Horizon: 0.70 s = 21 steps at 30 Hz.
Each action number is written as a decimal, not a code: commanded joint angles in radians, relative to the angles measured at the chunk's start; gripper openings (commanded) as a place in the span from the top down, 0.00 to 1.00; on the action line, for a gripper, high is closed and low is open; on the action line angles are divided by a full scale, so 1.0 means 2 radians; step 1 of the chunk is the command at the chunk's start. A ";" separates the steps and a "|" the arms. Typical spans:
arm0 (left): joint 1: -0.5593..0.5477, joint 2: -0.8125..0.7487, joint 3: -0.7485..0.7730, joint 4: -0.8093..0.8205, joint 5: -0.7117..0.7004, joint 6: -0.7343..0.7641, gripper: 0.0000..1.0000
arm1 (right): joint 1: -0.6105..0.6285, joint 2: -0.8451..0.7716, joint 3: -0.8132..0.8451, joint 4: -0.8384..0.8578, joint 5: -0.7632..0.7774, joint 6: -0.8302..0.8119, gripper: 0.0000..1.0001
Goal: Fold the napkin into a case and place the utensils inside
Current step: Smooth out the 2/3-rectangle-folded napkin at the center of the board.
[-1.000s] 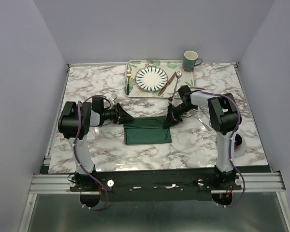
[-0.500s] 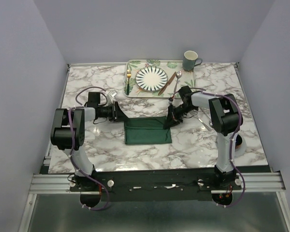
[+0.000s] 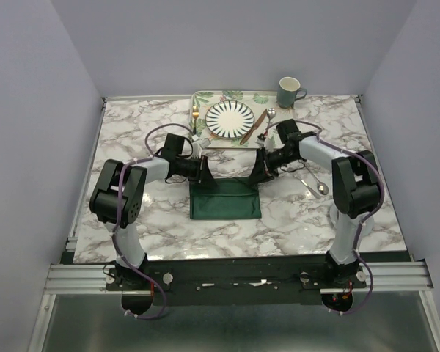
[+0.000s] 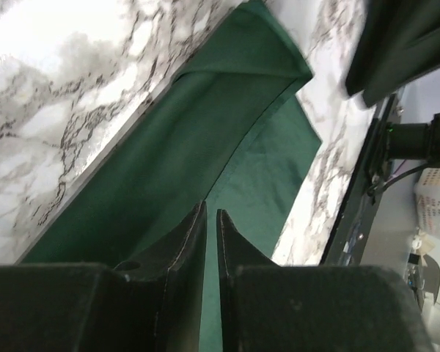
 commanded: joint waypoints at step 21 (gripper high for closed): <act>-0.021 0.052 0.019 -0.079 -0.087 0.063 0.81 | 0.001 0.104 0.024 0.012 0.089 -0.001 0.73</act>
